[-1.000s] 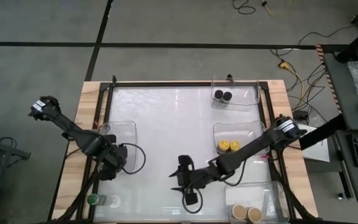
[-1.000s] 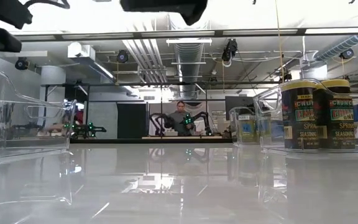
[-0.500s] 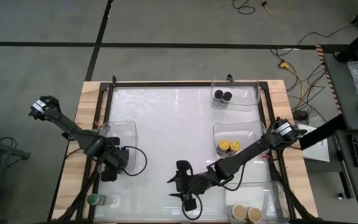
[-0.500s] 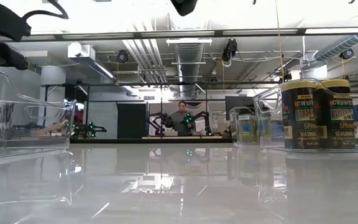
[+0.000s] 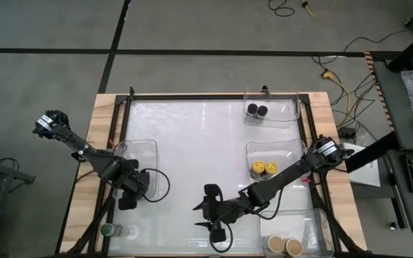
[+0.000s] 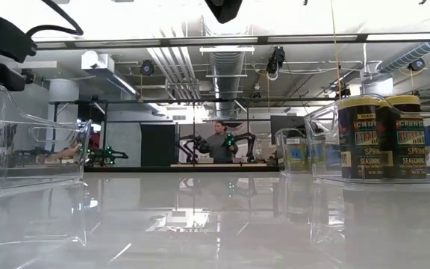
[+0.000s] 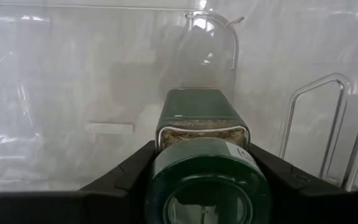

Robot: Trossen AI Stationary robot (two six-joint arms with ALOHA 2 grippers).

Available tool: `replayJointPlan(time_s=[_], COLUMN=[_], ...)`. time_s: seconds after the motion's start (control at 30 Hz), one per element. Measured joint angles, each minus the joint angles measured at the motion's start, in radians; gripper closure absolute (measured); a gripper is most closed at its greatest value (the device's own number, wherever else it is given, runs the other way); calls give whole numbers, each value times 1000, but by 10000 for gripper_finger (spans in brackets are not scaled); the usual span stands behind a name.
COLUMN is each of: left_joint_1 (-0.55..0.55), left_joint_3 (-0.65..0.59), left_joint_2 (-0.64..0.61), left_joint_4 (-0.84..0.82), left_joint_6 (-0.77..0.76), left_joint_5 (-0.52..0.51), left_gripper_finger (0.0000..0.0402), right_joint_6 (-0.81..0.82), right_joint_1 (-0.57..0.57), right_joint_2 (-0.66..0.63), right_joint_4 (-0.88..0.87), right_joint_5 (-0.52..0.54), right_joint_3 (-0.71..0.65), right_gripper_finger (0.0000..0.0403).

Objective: Sort spices by type
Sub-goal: Put the top green seasoning bottle into the middle left transparent bin

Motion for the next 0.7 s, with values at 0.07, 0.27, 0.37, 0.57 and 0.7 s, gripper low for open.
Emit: replayJointPlan(time_s=[0.07, 0.27, 0.37, 0.57, 0.7], left_joint_1=[0, 0, 0, -1, -1], left_joint_3=[0, -1, -4, -6, -6], left_joint_2=[0, 0, 2, 3, 3], left_joint_4=[1, 3, 16, 13, 14], left_joint_6=[0, -7, -15, -34, -34], left_joint_5=[0, 2, 9, 17, 25], left_gripper_finger=[224, 224, 192, 118, 118], right_joint_6=[0, 0, -3, -9, -14], right_joint_1=[0, 0, 0, 0, 0], right_joint_2=[0, 0, 0, 0, 0], right_joint_4=[0, 0, 0, 0, 0], right_joint_5=[0, 0, 0, 0, 0], right_joint_3=[0, 0, 0, 0, 0], right_gripper_finger=[184, 184, 184, 184, 184])
